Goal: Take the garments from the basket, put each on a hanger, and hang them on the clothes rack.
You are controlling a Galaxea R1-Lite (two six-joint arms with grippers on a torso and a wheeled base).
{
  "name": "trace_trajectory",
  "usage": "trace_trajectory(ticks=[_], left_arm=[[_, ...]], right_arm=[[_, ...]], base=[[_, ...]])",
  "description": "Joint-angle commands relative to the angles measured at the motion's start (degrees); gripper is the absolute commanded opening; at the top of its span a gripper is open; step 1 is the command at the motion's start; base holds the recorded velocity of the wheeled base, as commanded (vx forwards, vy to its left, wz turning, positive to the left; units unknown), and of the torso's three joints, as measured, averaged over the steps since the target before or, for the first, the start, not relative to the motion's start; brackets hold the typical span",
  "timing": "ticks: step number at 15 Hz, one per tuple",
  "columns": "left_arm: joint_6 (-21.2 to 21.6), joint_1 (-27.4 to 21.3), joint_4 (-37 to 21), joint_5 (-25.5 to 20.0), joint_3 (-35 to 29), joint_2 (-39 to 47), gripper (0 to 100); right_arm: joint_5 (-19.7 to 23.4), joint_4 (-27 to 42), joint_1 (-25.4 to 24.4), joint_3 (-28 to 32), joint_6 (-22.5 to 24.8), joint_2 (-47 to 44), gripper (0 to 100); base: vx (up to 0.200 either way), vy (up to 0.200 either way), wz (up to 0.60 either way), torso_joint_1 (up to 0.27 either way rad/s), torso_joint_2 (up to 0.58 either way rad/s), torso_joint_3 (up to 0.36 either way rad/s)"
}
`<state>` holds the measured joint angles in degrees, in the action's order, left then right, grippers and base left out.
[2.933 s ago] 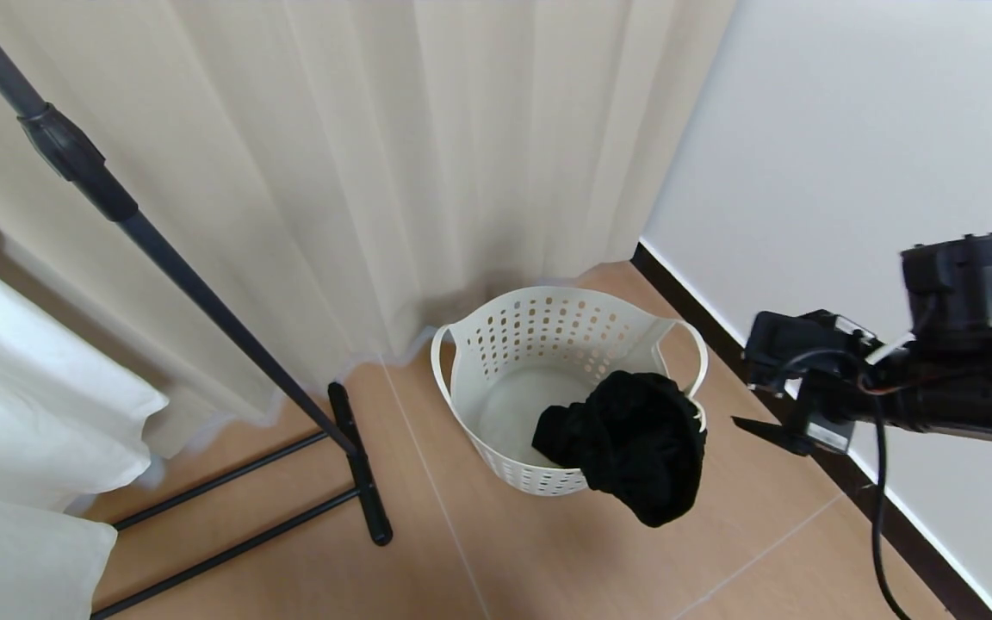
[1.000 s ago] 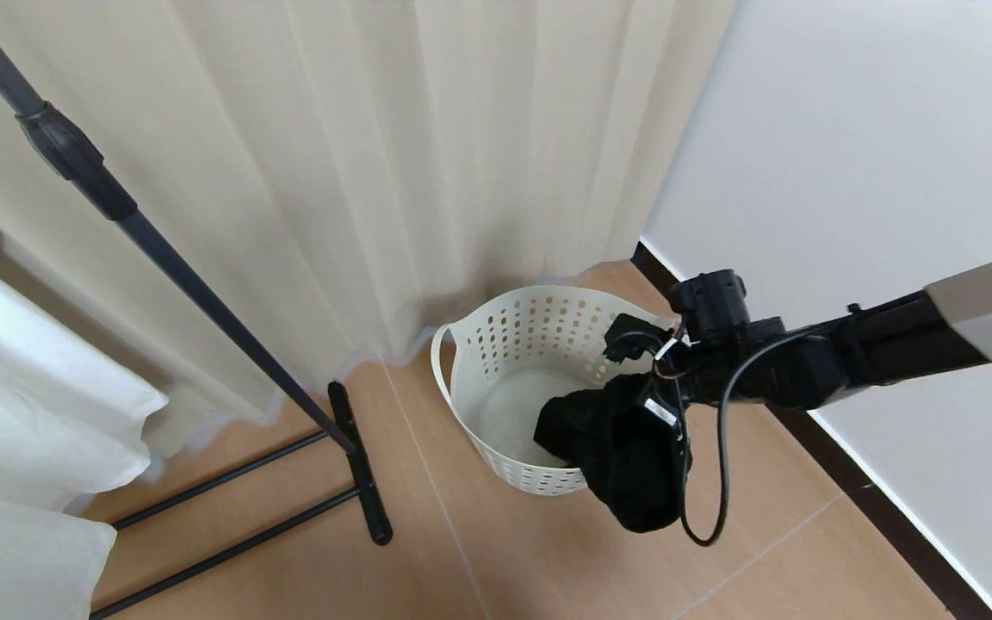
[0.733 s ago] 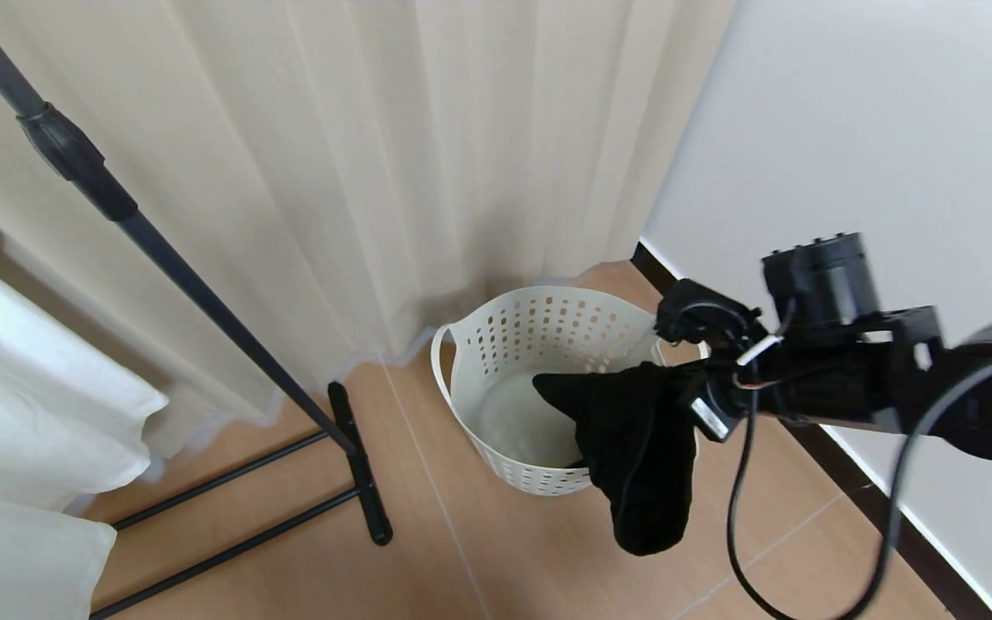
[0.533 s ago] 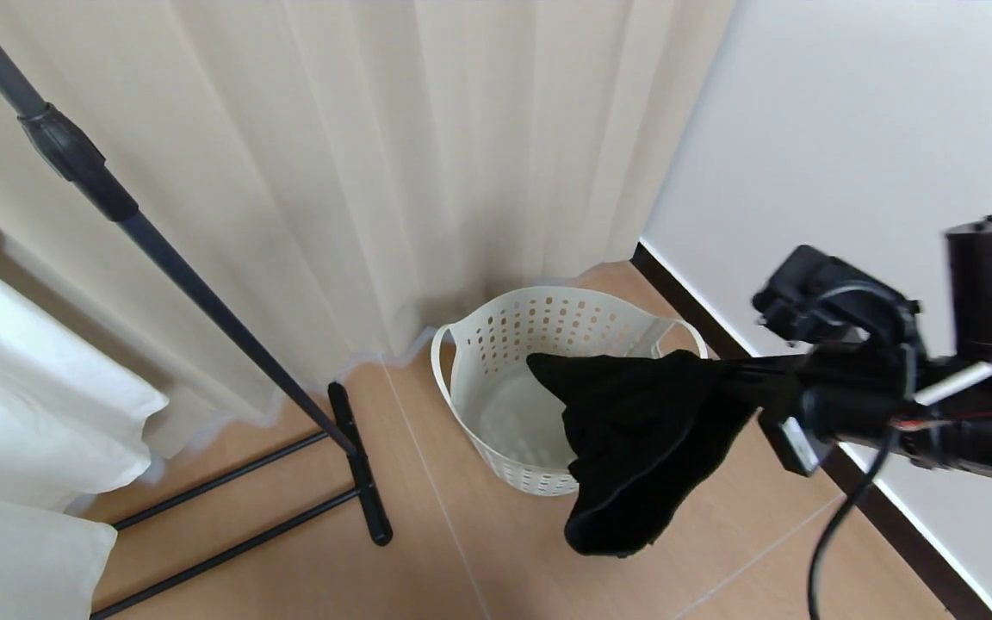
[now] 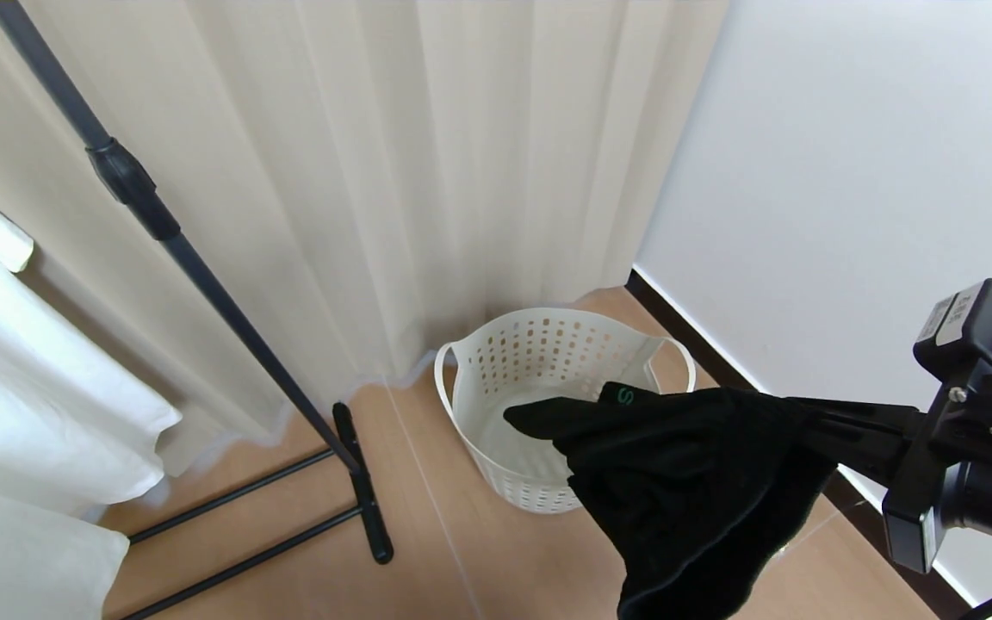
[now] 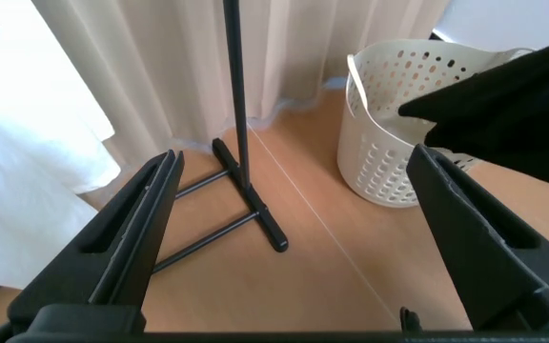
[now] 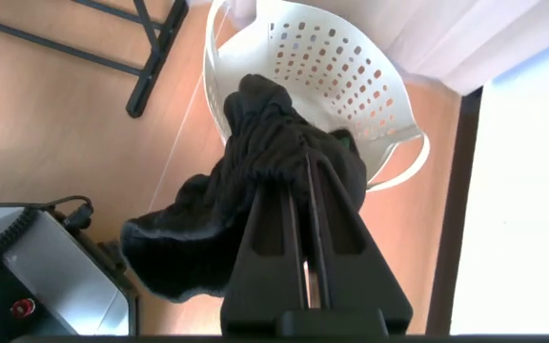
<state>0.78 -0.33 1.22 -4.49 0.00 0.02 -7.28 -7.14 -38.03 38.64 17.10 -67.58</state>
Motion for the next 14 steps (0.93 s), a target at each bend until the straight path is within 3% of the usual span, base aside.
trace_trajectory(ticks=[1,6,14], left_arm=[[0.0,0.0,0.0,0.0,0.0,0.0,100],[-0.1,0.0,0.0,0.0,0.0,0.0,100],[-0.1,0.0,0.0,0.0,0.0,0.0,100]], right_arm=[[0.1,-0.2,0.7,-0.3,0.0,-0.2,0],[1.0,-0.2,2.1,0.2,-0.1,-0.5,0],[1.0,-0.6,2.1,-0.1,-0.1,-1.0,0]], base=[[0.000,0.000,0.00,-0.007,0.00,0.193],[0.000,0.000,0.00,0.004,-0.02,0.185],[0.000,0.000,0.00,0.085,-0.39,-0.115]])
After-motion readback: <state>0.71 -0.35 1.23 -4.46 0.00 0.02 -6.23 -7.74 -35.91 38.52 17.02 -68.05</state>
